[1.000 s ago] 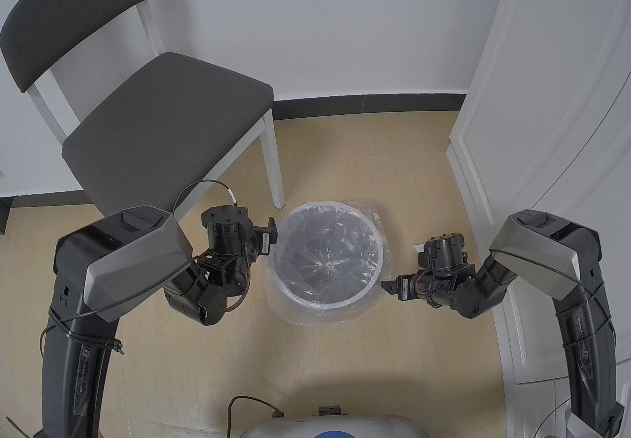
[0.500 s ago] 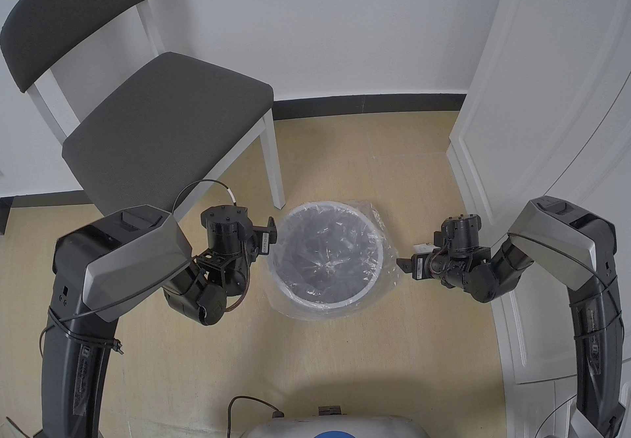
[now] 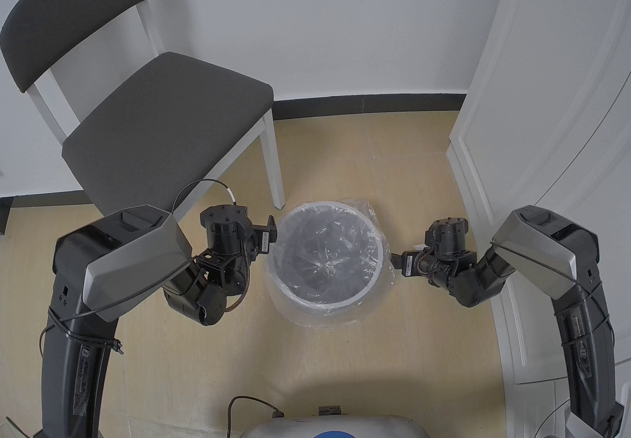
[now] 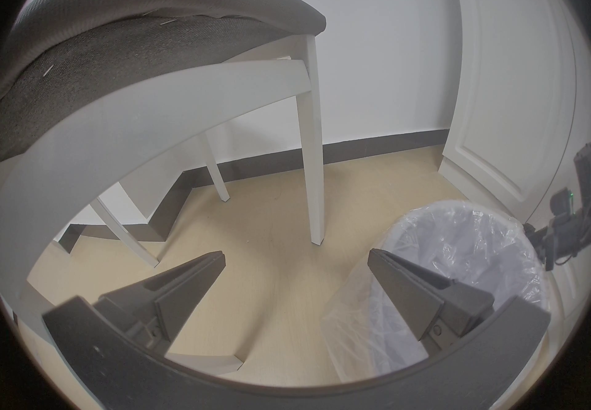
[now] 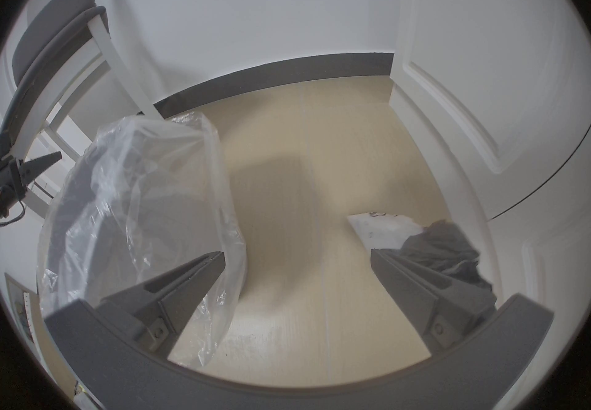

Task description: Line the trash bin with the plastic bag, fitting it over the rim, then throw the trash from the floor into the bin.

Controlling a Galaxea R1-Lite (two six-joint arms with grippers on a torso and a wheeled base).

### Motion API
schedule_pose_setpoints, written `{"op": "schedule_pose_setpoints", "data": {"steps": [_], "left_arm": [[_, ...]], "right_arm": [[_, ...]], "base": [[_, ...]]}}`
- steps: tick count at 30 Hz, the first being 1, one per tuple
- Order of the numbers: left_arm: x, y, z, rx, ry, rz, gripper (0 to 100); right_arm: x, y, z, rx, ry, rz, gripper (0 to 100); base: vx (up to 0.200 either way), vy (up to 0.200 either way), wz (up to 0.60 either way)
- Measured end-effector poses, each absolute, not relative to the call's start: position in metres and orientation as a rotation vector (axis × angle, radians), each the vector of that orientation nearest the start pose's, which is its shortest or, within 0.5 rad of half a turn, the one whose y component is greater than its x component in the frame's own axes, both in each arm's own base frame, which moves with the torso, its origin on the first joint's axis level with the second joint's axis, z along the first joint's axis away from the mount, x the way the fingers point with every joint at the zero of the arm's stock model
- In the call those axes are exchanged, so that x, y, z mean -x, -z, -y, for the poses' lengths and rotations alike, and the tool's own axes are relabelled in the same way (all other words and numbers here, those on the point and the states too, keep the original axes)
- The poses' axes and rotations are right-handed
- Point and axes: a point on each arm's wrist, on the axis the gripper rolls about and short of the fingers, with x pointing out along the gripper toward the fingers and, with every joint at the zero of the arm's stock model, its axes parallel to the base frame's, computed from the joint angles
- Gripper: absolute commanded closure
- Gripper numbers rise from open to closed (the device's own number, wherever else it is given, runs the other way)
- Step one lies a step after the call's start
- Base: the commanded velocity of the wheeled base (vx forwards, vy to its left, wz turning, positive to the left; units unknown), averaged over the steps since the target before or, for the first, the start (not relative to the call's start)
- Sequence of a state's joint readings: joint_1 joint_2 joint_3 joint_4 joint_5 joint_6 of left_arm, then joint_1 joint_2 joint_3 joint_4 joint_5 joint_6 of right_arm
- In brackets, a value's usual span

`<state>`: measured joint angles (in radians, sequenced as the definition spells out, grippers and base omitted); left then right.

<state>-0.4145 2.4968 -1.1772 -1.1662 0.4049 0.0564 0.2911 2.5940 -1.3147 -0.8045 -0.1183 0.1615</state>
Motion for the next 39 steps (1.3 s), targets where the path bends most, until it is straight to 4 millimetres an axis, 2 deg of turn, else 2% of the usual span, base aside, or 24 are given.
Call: {"op": "schedule_pose_setpoints", "data": {"steps": [8,16,30,39], "left_arm": [[-0.42,-0.015,0.176,-0.128,0.015,-0.126,0],[-0.42,-0.013,0.176,-0.132,0.016,-0.131,0],[-0.415,0.0,0.172,-0.182,0.031,-0.162,0],[-0.402,0.001,0.167,-0.245,0.141,-0.087,0]], "right_arm": [[-0.449,0.055,-0.159,-0.146,-0.154,-0.48,0],[-0.447,0.064,-0.162,-0.136,-0.155,-0.529,0],[-0.445,0.065,-0.163,-0.143,-0.148,-0.548,0],[-0.442,0.065,-0.162,-0.136,-0.147,-0.559,0]], "base": [[0.0,0.0,0.0],[0.0,0.0,0.0],[0.0,0.0,0.0],[0.0,0.0,0.0]]}}
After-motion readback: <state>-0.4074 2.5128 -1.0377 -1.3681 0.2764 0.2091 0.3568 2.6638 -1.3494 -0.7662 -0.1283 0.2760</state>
